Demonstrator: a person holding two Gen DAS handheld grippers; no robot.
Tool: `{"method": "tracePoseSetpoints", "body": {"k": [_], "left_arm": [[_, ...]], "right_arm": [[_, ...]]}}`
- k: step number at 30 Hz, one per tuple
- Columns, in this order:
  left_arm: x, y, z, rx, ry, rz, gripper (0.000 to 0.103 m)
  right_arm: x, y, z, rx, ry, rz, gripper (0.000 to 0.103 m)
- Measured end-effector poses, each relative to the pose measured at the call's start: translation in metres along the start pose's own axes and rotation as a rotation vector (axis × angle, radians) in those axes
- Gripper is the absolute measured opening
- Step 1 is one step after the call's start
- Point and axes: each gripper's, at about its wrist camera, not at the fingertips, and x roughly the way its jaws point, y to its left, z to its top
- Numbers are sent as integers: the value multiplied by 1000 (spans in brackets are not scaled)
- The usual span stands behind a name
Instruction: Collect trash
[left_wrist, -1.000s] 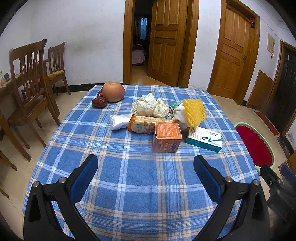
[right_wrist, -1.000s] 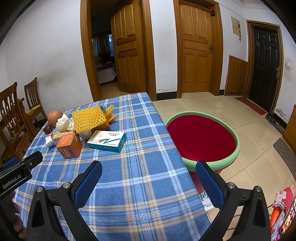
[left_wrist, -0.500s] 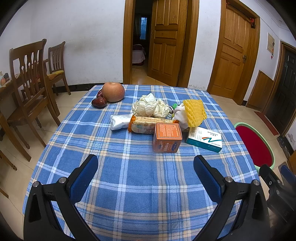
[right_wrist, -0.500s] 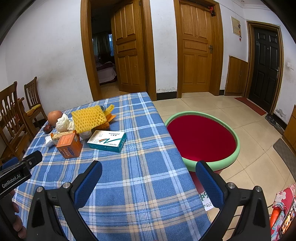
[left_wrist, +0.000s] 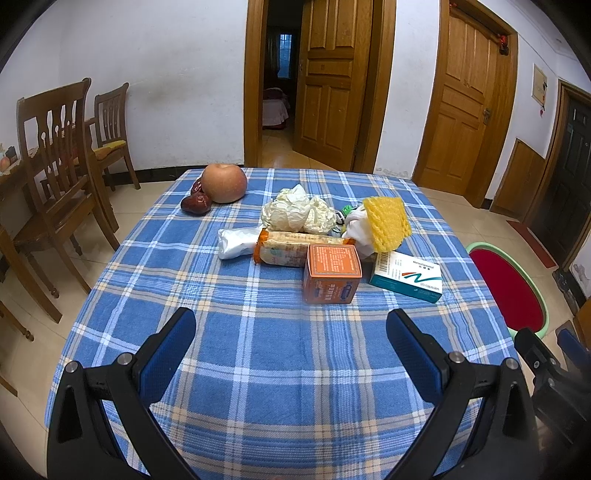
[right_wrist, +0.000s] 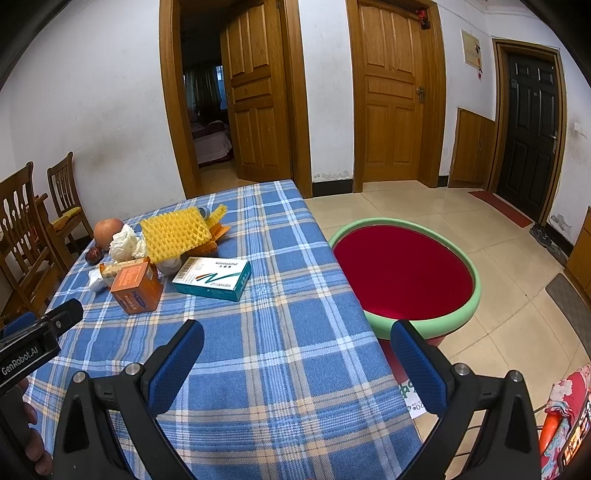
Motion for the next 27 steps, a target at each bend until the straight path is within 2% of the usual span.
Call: {"method": "tracePoseSetpoints", "body": {"k": [15, 27], "left_arm": [[4, 2, 0, 4, 9, 4, 101], [39, -8, 13, 25, 63, 6, 101]], "right_arm": [[12, -4, -5, -4, 19, -9, 103], [35, -14, 9, 2, 55, 22, 103]]}}
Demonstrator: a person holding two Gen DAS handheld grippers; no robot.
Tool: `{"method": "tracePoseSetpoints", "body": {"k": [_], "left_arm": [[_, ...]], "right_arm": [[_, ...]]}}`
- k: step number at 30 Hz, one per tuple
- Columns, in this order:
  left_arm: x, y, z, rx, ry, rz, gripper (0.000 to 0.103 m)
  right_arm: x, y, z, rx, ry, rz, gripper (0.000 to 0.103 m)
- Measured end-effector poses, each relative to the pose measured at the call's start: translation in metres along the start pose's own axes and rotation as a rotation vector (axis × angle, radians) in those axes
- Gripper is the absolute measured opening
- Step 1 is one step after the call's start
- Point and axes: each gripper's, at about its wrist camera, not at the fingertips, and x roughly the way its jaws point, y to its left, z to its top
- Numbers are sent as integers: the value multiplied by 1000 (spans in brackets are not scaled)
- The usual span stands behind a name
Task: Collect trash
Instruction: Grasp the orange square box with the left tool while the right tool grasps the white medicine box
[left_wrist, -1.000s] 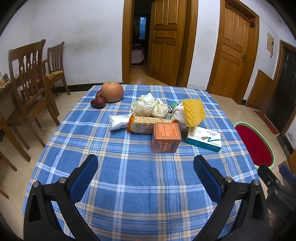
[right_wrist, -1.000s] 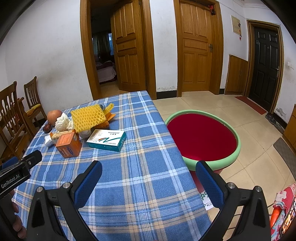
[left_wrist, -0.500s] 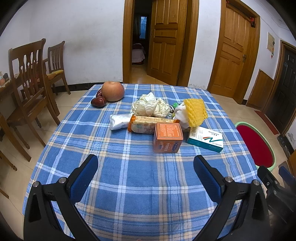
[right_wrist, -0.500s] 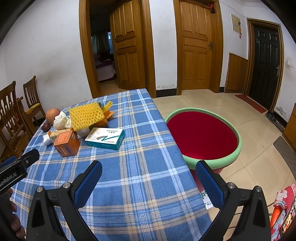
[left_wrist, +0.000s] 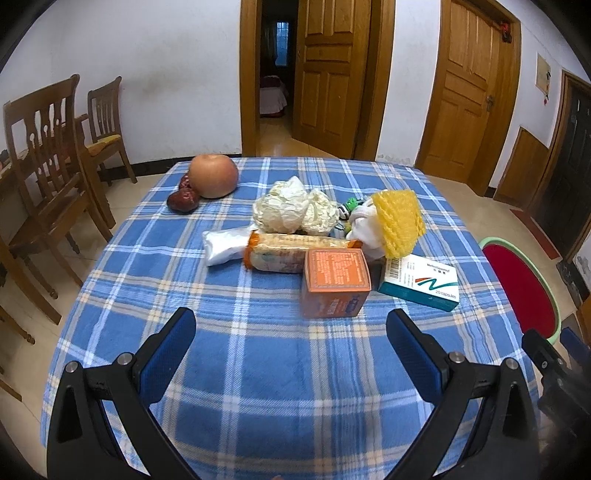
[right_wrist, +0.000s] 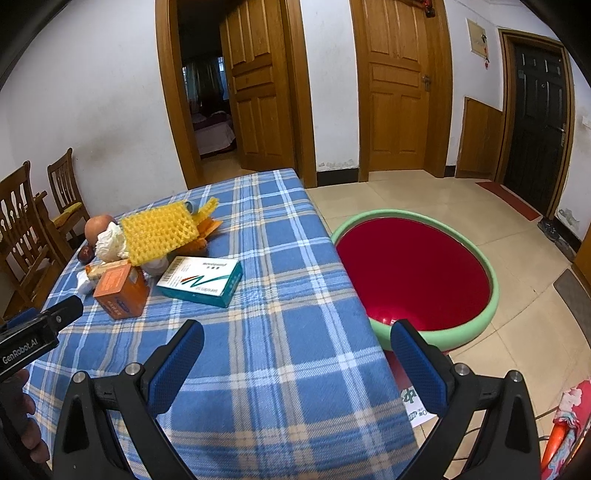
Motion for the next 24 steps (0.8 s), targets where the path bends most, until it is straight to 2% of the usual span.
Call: {"method": "tracePoseSetpoints", "body": {"k": [6, 9, 15, 17, 18, 24], "left_arm": [[26, -15, 9, 22, 35, -9, 101], [41, -22, 14, 34, 62, -18, 98], [65, -26, 17, 24, 115, -59, 79], [70, -26, 16, 19, 123, -80, 66], [71, -26, 16, 18, 128, -94, 54], [64, -19, 16, 5, 107, -117, 52]], "right_arm": [[13, -9, 8, -1, 23, 17, 103], [20, -12, 12, 0, 37, 26, 103], [33, -14, 17, -6, 67, 51, 103], [38, -13, 19, -12, 86, 68, 103], [41, -12, 20, -15, 96, 76, 103], [54, 5, 26, -70, 134, 121, 103]]}}
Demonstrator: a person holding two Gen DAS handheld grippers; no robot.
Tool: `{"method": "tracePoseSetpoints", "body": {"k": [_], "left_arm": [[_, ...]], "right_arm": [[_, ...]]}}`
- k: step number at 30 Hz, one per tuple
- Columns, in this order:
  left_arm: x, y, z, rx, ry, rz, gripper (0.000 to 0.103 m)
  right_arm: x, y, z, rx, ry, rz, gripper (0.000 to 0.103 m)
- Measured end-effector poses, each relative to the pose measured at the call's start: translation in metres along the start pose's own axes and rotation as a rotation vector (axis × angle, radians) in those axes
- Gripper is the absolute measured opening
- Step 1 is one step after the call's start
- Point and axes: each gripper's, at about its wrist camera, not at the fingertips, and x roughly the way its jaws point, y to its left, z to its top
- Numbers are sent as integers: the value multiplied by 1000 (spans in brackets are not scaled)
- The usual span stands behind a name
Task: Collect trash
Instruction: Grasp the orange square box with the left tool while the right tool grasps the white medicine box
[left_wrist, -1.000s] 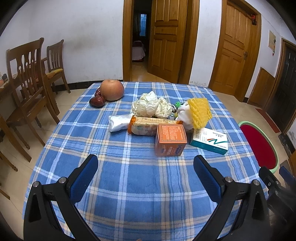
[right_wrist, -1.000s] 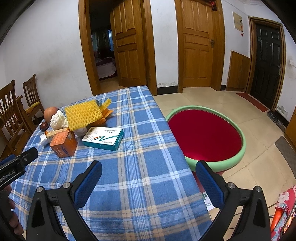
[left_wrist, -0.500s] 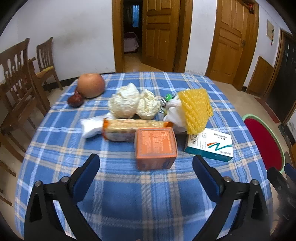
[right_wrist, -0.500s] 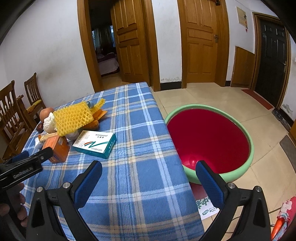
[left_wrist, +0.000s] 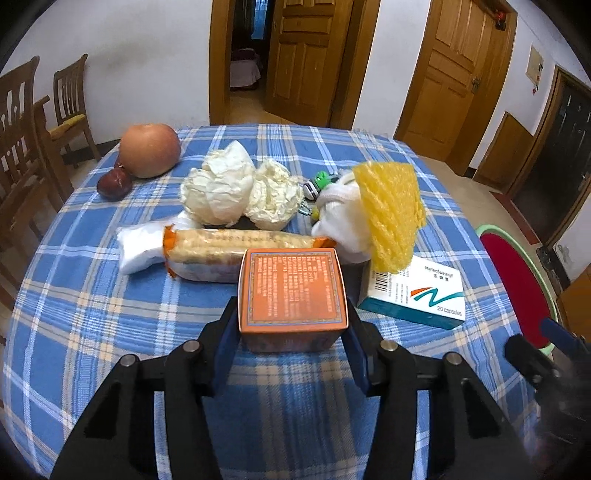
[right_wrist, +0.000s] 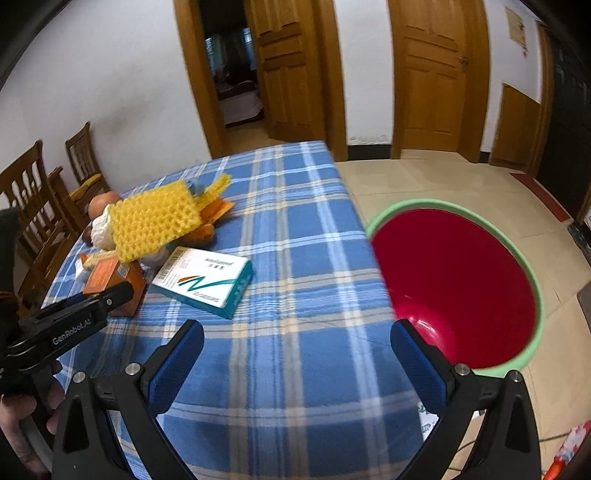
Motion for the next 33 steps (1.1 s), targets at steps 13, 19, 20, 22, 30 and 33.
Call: {"method": "tracePoseSetpoints", "body": {"k": [13, 19, 20, 22, 30, 33], "left_arm": [[-35, 48, 3, -44, -65, 34, 52], [-35, 71, 5, -51, -75, 14, 52], [-34, 76, 6, -52, -74, 7, 52], [-32, 83, 6, -56, -70, -9, 52], [-24, 96, 8, -50, -54, -65, 52], [-22, 97, 7, -50, -48, -85, 52]], "right_arm": [[33, 53, 13, -38, 62, 37, 103], [52, 80, 20, -39, 63, -17, 103], [56, 83, 22, -34, 59, -32, 103], [60, 87, 24, -22, 54, -49, 103], [79, 97, 28, 13, 64, -99, 103], [82, 102, 28, 4, 72, -110, 103]]}}
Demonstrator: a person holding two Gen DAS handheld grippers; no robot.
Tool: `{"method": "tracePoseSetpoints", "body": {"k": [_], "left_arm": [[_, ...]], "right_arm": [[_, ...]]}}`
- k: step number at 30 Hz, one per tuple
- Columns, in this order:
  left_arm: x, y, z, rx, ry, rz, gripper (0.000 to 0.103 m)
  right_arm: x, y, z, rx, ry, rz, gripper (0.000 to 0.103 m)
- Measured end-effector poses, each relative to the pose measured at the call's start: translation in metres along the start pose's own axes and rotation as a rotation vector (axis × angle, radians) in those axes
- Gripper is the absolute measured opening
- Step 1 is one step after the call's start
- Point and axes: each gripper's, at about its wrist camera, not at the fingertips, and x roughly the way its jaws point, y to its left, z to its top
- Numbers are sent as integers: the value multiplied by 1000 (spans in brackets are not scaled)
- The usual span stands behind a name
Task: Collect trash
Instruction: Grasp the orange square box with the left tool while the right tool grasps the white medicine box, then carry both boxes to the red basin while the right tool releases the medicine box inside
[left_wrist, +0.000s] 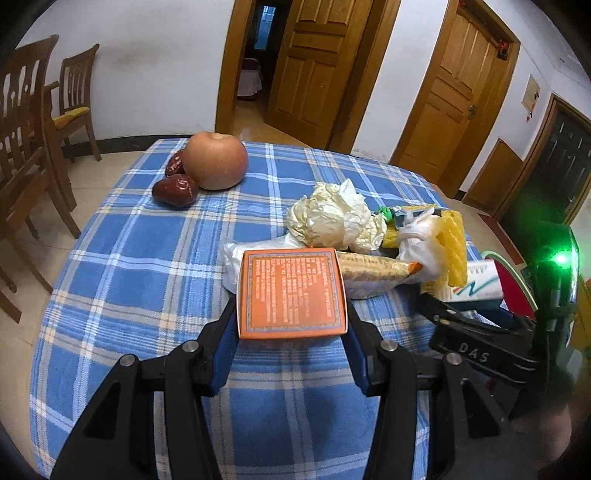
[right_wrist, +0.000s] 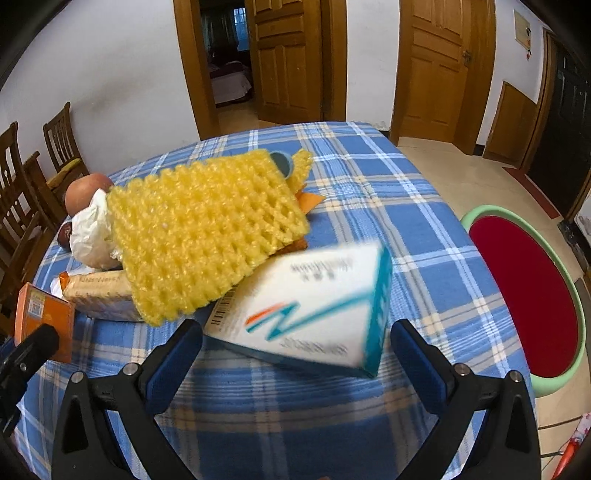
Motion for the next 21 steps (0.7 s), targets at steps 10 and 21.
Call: {"method": "tracePoseSetpoints", "body": {"k": [10, 21], "left_arm": [[-3, 2, 0, -19, -11, 8, 52], [-6, -1, -1, -24, -10, 36, 52]], "right_arm": [[8, 14, -5, -43, 25, -15, 103], [9, 7, -1, -30, 5, 12, 95]]}}
